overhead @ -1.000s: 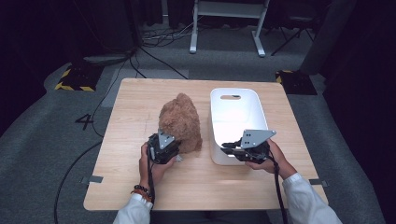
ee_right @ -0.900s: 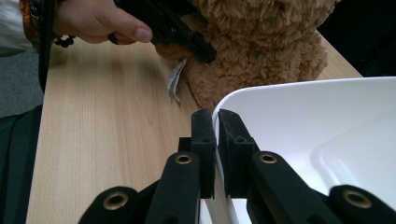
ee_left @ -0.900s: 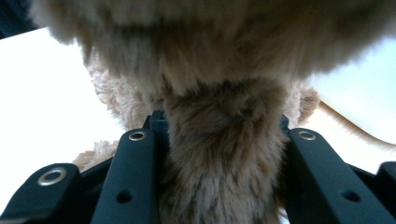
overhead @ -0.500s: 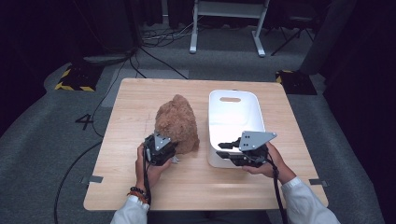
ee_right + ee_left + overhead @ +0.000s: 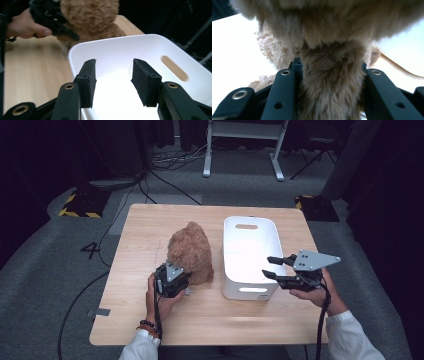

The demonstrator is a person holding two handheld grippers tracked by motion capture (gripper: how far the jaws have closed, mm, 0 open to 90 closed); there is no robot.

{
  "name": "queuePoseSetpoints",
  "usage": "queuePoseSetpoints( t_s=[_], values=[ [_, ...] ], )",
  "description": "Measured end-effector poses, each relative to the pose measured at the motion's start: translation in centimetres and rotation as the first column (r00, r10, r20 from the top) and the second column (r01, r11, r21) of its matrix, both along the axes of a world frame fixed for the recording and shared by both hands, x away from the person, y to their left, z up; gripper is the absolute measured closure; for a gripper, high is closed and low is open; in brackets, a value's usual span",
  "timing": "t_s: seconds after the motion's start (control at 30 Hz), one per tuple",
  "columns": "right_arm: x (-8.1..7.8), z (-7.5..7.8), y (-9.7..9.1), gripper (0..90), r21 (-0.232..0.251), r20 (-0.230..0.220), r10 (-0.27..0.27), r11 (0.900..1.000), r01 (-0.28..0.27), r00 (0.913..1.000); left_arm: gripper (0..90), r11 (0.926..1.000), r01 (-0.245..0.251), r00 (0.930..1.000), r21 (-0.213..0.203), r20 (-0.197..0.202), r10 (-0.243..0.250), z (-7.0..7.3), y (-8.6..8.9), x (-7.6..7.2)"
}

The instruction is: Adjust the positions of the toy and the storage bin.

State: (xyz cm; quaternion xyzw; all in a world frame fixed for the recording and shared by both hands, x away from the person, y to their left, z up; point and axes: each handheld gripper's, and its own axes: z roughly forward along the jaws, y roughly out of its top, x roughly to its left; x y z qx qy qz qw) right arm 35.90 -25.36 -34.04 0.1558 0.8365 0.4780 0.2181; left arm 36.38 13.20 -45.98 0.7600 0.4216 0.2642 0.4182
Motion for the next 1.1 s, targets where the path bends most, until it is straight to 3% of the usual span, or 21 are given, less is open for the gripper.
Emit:
queuePoseSetpoints(
  t_s=[0.17,0.2,0.27,0.43,0.5,0.53,0.57,0.6,0.67,0.7,0.77,0.83,0.87,0.93,0.97,1.0,1.07,1.1],
  values=[
    [0.6,0.0,-1.8,51.2,0.029,-0.005,-0.075,0.9968,0.075,0.9972,61.2,1.0000,0.005,1.0000,0.002,0.000,-0.005,0.0,0.1,0.0],
    [0.9,-0.2,-2.6,49.8,0.026,0.001,-0.122,0.9922,0.122,0.9926,61.2,1.0000,0.008,1.0000,0.004,0.000,-0.008,0.0,0.1,0.0],
    [1.1,-0.4,-3.5,45.9,0.052,-0.010,-0.159,0.9859,0.159,0.9872,61.2,0.9999,0.010,0.9999,0.007,0.000,-0.010,0.0,0.1,0.0],
    [1.6,-1.2,-5.5,37.6,0.087,-0.012,-0.234,0.9683,0.234,0.9721,61.3,0.9999,0.012,0.9999,0.005,0.001,-0.012,0.0,0.1,0.0],
    [1.7,-1.4,-5.8,35.4,0.083,-0.002,-0.243,0.9666,0.242,0.9700,61.4,0.9999,0.012,0.9999,0.005,0.001,-0.012,0.0,0.1,0.0],
    [2.0,-2.0,-6.7,31.1,0.082,0.008,-0.284,0.9559,0.282,0.9589,61.5,0.9999,0.015,0.9999,0.006,0.002,-0.015,0.0,0.1,0.0],
    [2.0,-2.0,-6.7,31.1,0.082,0.008,-0.284,0.9559,0.282,0.9589,61.6,0.9999,0.015,0.9999,0.006,0.002,-0.015,0.0,0.1,0.0],
    [2.2,-2.7,-7.7,28.7,0.089,-0.004,-0.311,0.9466,0.310,0.9505,61.7,0.9998,0.017,0.9998,0.009,0.005,-0.017,0.0,0.1,0.0],
    [2.3,-2.9,-8.0,27.7,0.083,-0.005,-0.323,0.9431,0.322,0.9465,62.3,0.9998,0.017,0.9998,0.010,0.009,-0.017,-0.1,0.1,0.0],
    [2.5,-3.9,-8.9,26.7,0.082,-0.019,-0.347,0.9340,0.348,0.9375,62.6,0.9998,0.017,0.9998,0.013,0.012,-0.017,-0.1,0.0,0.0],
    [2.6,-4.5,-9.3,26.8,0.080,-0.031,-0.351,0.9326,0.352,0.9360,62.8,0.9998,0.016,0.9998,0.013,0.014,-0.017,-0.1,0.0,0.0],
    [2.9,-6.1,-10.0,27.0,0.050,-0.054,-0.379,0.9230,0.381,0.9238,63.2,0.9998,0.017,0.9997,0.012,0.014,-0.018,-0.1,0.0,0.0],
    [3.1,-7.6,-10.5,27.1,0.027,-0.088,-0.389,0.9194,0.392,0.9171,63.5,0.9998,0.016,0.9998,0.010,0.014,-0.017,-0.1,0.0,0.0],
    [3.3,-9.0,-10.9,27.0,0.008,-0.111,-0.399,0.9156,0.402,0.9103,63.6,0.9998,0.017,0.9997,0.010,0.015,-0.017,-0.1,0.0,0.0],
    [3.3,-9.0,-10.9,27.0,0.008,-0.111,-0.399,0.9156,0.402,0.9103,63.6,0.9998,0.017,0.9997,0.010,0.015,-0.017,-0.1,0.0,0.0],
    [3.4,-10.7,-11.1,26.0,-0.020,-0.158,-0.397,0.9166,0.399,0.9041,63.6,0.9998,0.017,0.9997,0.010,0.017,-0.017,-0.1,0.0,0.0],
    [3.4,-11.5,-11.2,25.7,-0.038,-0.173,-0.400,0.9161,0.399,0.9002,63.6,0.9998,0.017,0.9997,0.009,0.017,-0.017,-0.1,0.0,0.0],
    [3.5,-13.1,-11.5,24.6,-0.075,-0.211,-0.410,0.9121,0.403,0.8875,63.6,0.9998,0.017,0.9997,0.009,0.016,-0.017,-0.1,0.0,0.0]
  ],
)
